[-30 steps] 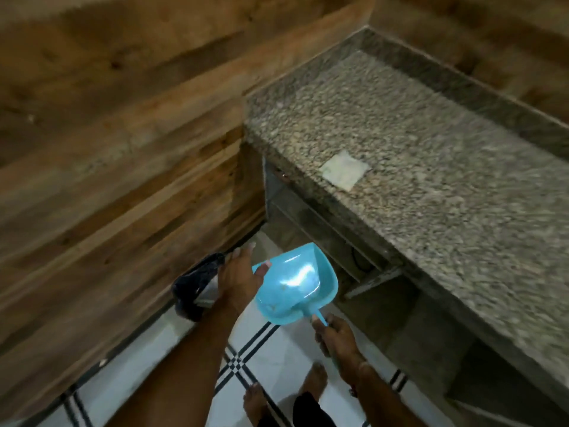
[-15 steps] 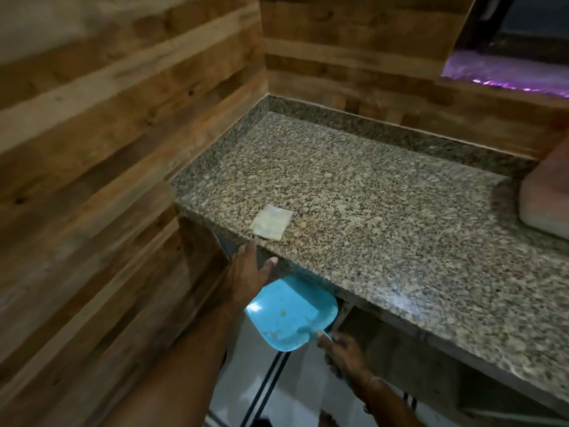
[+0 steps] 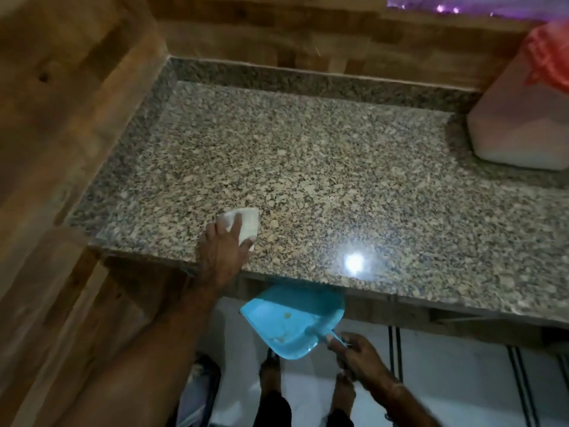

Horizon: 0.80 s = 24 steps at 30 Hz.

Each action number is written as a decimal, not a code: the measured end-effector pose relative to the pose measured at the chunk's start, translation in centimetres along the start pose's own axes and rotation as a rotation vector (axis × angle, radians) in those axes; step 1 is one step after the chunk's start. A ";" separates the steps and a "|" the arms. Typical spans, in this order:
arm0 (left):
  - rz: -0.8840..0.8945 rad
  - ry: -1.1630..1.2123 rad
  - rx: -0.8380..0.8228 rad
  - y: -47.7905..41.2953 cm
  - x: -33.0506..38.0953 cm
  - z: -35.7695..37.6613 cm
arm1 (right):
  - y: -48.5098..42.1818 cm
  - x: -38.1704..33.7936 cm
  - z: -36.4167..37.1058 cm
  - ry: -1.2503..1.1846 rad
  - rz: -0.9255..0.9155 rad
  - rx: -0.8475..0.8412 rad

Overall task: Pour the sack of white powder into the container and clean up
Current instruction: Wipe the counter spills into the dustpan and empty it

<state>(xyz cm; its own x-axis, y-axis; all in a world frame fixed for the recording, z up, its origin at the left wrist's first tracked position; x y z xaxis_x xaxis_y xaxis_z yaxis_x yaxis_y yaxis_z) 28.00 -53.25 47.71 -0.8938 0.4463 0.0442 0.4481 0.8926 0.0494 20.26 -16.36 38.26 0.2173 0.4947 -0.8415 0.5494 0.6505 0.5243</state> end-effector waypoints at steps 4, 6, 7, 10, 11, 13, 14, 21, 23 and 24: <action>0.022 0.075 -0.096 -0.2 1.3 -0.1 | 1.8 0.4 0.9 -0.033 0.004 0.069; -0.119 0.365 -0.155 -0.9 0.6 -0.3 | 2.6 0.8 1.0 -0.065 0.020 0.084; -0.207 0.503 -0.143 -1.3 -0.2 -0.4 | 3.1 1.1 0.9 -0.069 0.033 0.091; -0.305 0.438 -0.043 -2.6 -1.1 -0.9 | 4.7 1.7 -0.1 -0.085 0.040 0.110; -0.264 0.319 -0.015 -2.9 -0.3 -0.9 | 5.1 2.2 -0.5 -0.097 0.045 0.115; -0.157 0.185 0.023 -2.5 3.3 -0.6 | 6.2 3.5 -1.5 -0.118 0.066 0.136; -0.099 0.165 0.020 -1.8 5.9 -0.3 | 6.7 4.2 -2.1 -0.130 0.080 0.151; 0.291 0.416 -0.207 6.9 23.8 2.3 | 10.0 8.5 -7.1 -0.174 0.183 0.324; 0.170 0.621 -0.206 6.4 23.1 1.6 | 10.8 8.8 -8.2 -0.184 0.187 0.334; 0.080 0.666 -0.162 5.4 21.5 0.8 | 11.1 8.9 -8.8 -0.198 0.183 0.335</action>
<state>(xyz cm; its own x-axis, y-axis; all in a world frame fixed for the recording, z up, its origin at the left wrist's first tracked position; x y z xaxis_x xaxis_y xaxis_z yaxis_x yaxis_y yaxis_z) 11.19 -38.82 48.12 -0.6797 0.3299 0.6551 0.5557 0.8145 0.1664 21.19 0.28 37.73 0.4680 0.4432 -0.7645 0.7118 0.3236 0.6233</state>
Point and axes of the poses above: each hand's wrist, its own y-axis away from the middle knuckle, its own z-axis out of the palm, x = y × z, the point moved 8 cm from there along -y, towards the middle knuckle, and after that the axes turned 14 degrees about -z, right-handed, at the moved point
